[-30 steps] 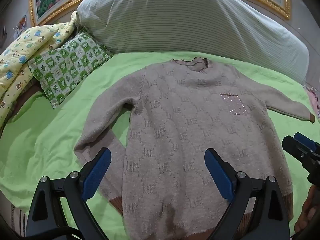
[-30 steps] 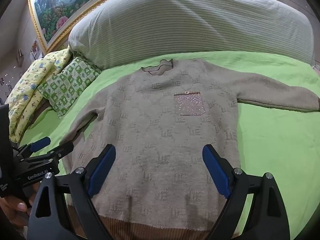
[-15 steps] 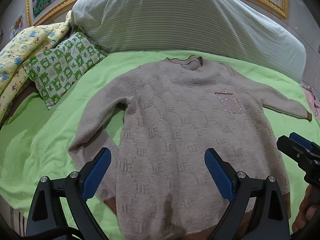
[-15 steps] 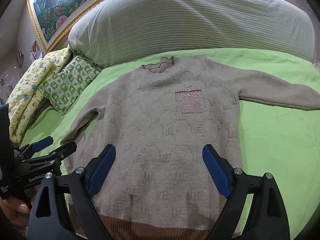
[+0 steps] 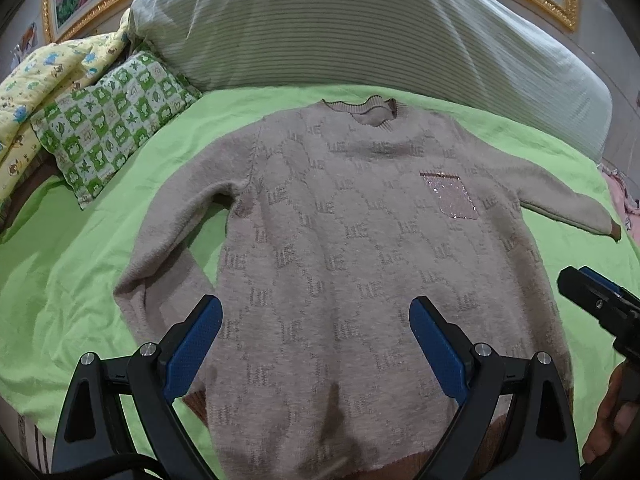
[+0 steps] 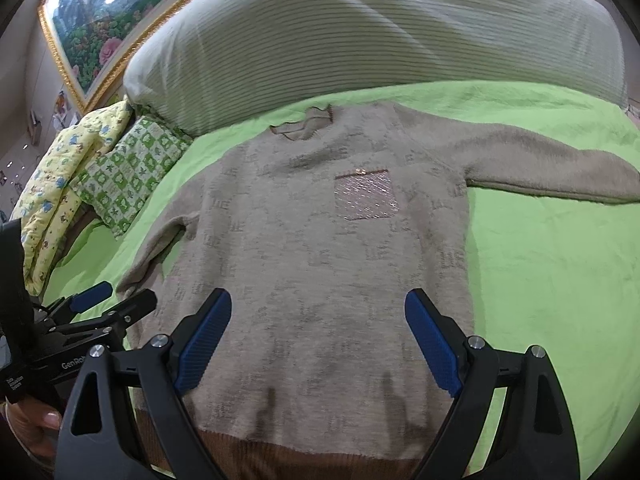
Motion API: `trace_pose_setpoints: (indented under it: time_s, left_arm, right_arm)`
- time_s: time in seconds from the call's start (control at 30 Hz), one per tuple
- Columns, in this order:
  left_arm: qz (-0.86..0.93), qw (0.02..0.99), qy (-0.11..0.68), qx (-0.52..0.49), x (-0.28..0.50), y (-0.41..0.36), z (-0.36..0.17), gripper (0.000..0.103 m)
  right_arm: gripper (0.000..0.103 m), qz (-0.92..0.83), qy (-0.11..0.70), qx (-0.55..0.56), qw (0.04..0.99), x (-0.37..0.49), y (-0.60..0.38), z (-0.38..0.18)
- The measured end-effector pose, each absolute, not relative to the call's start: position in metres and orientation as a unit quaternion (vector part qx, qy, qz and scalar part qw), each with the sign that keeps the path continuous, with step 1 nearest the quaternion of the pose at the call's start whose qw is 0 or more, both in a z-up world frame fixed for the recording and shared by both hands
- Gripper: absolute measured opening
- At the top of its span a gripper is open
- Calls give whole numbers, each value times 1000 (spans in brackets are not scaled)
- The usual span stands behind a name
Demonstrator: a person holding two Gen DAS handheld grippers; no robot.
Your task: Fold small clothes
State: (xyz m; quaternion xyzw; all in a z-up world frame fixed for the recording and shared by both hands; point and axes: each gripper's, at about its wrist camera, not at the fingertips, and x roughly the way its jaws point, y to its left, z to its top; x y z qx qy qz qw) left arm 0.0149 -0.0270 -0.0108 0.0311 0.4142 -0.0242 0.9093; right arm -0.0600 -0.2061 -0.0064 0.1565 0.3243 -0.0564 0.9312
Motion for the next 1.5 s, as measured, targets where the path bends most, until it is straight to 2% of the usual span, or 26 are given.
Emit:
trace_pose_setpoints:
  time_s: [0.4, 0.8, 0.83, 0.9, 1.0, 1.17, 1.2, 1.23, 1.27, 1.37, 1.5]
  left_arm:
    - [13, 898, 439, 29, 67, -26, -19, 95]
    - [10, 890, 455, 5, 156, -54, -27, 95]
    - [8, 889, 458, 5, 162, -57, -29, 95]
    - [5, 887, 462, 6, 176, -62, -34, 96]
    - [5, 885, 465, 3, 198, -67, -42, 96]
    - [16, 881, 473, -4, 229, -67, -58, 96]
    - [21, 879, 477, -5, 234, -66, -62, 96]
    - [26, 876, 482, -8, 238, -63, -67, 96]
    - [32, 872, 488, -9, 241, -60, -73, 95]
    - [44, 860, 508, -20, 242, -47, -88, 95]
    - [46, 851, 522, -26, 233, -32, -98, 95]
  right_arm:
    - [89, -177, 292, 233, 910, -73, -343, -5]
    - [87, -293, 239, 312, 872, -88, -500, -12]
    - [85, -299, 237, 323, 866, -86, -510, -15]
    - [70, -311, 242, 347, 851, -86, -536, -24]
    - [58, -319, 255, 387, 827, -82, -567, -39]
    - [58, -324, 200, 476, 793, -85, -605, -57]
    - [55, -325, 194, 480, 792, -83, -609, -57]
    - [45, -327, 192, 481, 790, -80, -615, -55]
    - [11, -336, 199, 476, 788, -77, -621, -50]
    - [8, -373, 158, 452, 795, -87, -627, -17]
    - [8, -412, 111, 381, 820, -83, -622, 53]
